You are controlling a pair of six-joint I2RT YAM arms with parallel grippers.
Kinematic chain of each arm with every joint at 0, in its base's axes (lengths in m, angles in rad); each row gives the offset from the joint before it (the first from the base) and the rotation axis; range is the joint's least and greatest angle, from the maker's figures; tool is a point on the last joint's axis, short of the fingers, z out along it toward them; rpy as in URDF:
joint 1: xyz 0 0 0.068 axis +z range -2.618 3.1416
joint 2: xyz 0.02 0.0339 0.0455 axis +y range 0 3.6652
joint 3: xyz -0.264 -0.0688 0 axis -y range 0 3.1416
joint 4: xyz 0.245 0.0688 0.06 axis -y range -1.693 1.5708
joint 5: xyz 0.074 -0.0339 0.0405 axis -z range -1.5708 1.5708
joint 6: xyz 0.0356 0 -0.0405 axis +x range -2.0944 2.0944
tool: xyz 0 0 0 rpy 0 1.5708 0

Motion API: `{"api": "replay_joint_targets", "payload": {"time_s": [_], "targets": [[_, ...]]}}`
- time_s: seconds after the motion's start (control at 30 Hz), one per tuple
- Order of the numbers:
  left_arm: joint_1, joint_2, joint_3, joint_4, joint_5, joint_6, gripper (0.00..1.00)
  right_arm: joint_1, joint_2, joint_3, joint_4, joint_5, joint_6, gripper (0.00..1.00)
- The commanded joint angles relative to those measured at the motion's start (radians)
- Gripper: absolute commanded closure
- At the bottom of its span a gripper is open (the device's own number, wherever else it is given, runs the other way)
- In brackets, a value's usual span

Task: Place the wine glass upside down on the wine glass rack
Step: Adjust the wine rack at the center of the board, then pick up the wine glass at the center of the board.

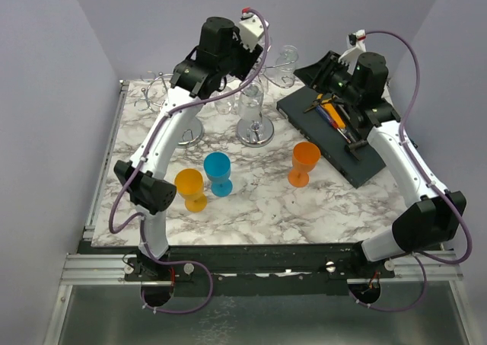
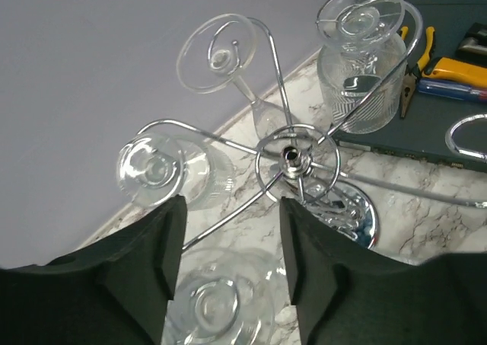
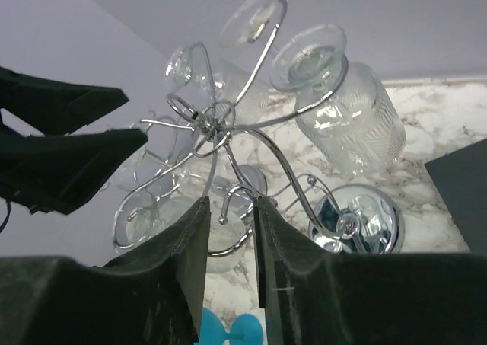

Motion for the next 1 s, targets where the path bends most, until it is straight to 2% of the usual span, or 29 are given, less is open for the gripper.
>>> {"api": "replay_joint_targets", "payload": {"time_s": [0.0, 0.27, 0.33, 0.4, 0.53, 0.67, 0.97], "targets": [[0.003, -0.171, -0.049, -0.044, 0.010, -0.039, 0.36, -0.004, -0.030, 0.047, -0.022, 0.035, -0.067, 0.62], [0.003, -0.360, -0.155, -0.192, 0.049, -0.102, 0.09, 0.010, -0.090, 0.105, -0.147, 0.039, -0.197, 0.37], [0.004, -0.425, -0.209, -0.224, 0.040, -0.119, 0.05, 0.069, -0.112, 0.116, -0.201, 0.069, -0.266, 0.29], [0.004, -0.494, -0.292, -0.231, -0.005, -0.126, 0.01, 0.195, -0.124, 0.124, -0.263, 0.144, -0.346, 0.23], [0.017, -0.604, -0.432, -0.243, -0.094, -0.120, 0.01, 0.447, -0.103, 0.142, -0.394, 0.321, -0.411, 0.22], [0.027, -0.695, -0.539, -0.255, -0.130, -0.103, 0.01, 0.609, -0.064, 0.102, -0.450, 0.471, -0.372, 0.25], [0.030, -0.856, -0.685, -0.253, -0.097, -0.107, 0.01, 0.714, 0.124, 0.090, -0.444, 0.576, -0.335, 0.26]]}}
